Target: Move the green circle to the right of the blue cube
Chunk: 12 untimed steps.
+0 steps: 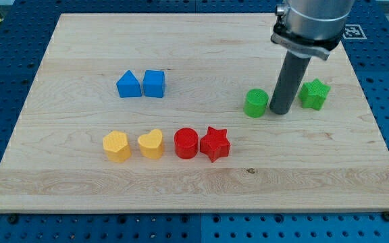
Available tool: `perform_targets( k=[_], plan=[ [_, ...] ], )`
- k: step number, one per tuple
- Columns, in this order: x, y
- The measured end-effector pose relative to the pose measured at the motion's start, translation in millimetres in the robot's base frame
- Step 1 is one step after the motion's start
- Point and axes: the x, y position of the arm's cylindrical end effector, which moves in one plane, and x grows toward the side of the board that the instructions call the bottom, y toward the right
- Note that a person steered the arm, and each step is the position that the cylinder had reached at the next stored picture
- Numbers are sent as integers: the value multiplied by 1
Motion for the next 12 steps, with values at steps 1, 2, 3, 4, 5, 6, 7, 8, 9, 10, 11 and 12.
perform_targets(
  k=[1, 2, 3, 4, 5, 6, 7, 8, 9, 10, 11, 12],
  plan=[
    [-4, -38],
    [-44, -75],
    [-50, -98],
    [-58, -98],
    [-81, -89],
    [-97, -95],
    [-86, -106],
    [-70, -108],
    [-74, -102],
    [-77, -104],
    [-83, -116],
    [-83, -134]
  ],
)
